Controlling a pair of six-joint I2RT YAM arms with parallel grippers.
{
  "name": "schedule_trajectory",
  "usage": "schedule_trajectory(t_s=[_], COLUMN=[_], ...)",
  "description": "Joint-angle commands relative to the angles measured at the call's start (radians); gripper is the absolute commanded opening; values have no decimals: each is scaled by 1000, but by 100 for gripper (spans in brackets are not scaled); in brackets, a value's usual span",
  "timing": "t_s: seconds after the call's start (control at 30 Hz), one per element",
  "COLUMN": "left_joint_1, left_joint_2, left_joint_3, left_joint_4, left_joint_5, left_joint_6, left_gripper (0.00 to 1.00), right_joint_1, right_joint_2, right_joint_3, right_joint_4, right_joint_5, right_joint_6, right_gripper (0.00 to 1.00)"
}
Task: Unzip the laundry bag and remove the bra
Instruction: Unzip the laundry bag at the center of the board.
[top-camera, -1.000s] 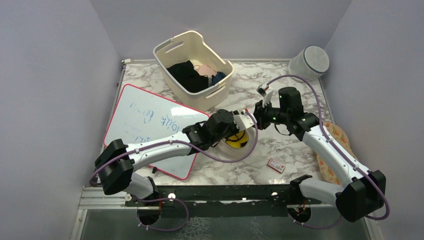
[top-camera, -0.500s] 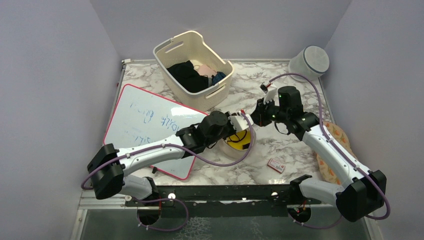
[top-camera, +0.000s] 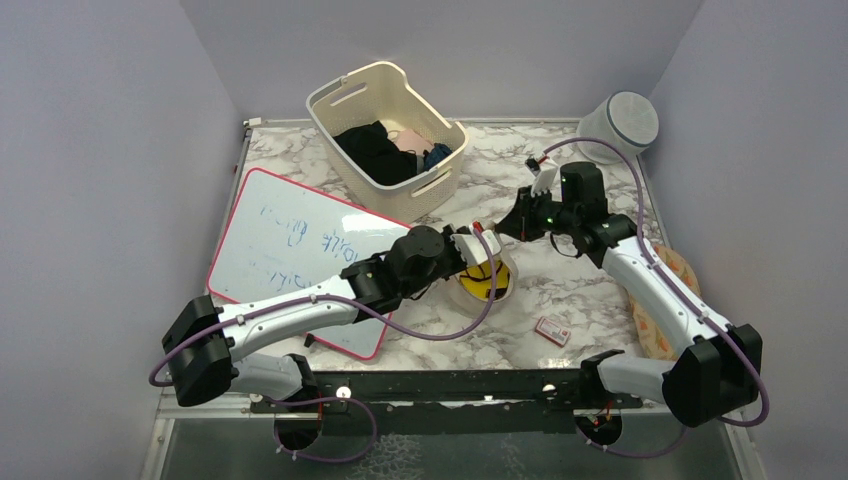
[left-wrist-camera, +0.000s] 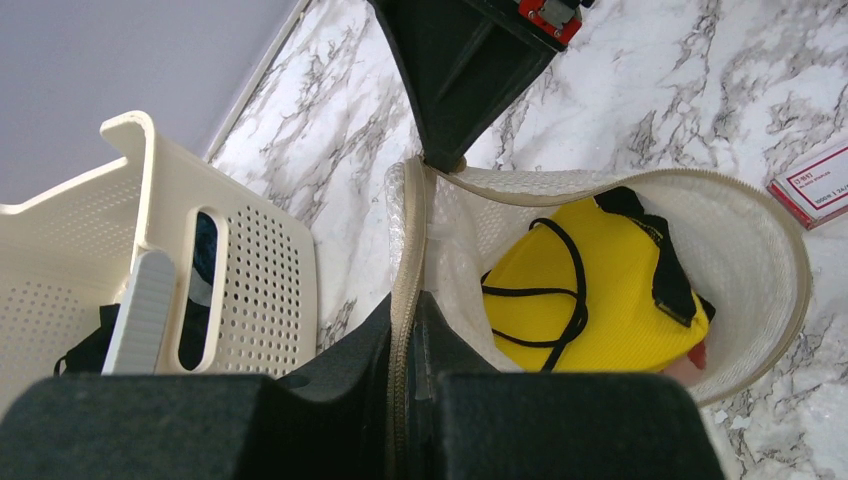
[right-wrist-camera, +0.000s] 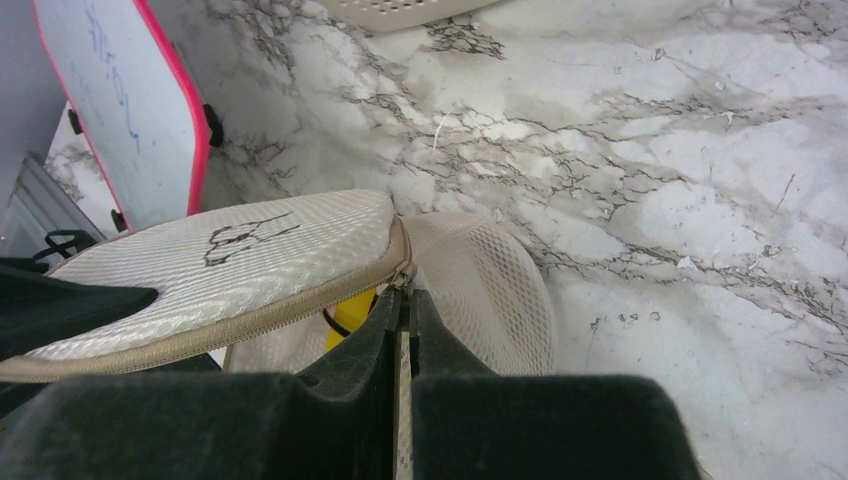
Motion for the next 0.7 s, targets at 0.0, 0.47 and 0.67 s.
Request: schedule_trajectory(t_s=[0.0,0.47,0.67], left_joint_1=[-6,-5,-6], left_joint_2=[-3,106,109], left_joint_3=[36,97,100], left_joint_4=[8,-72,-78], left_joint_5=[-68,-72,-67], left_joint_6=[6,-4,-2], left_gripper=[0,49,37], right_joint_1=[-10,23,25], right_joint_2=[-56,-80,-94], right_joint_3=[12,-6,18], right_joint_4=[-6,-79,-120], right_joint_5=[-73,-214,-209], right_joint_6=[-41,-80,-103], right_gripper=[1,1,1])
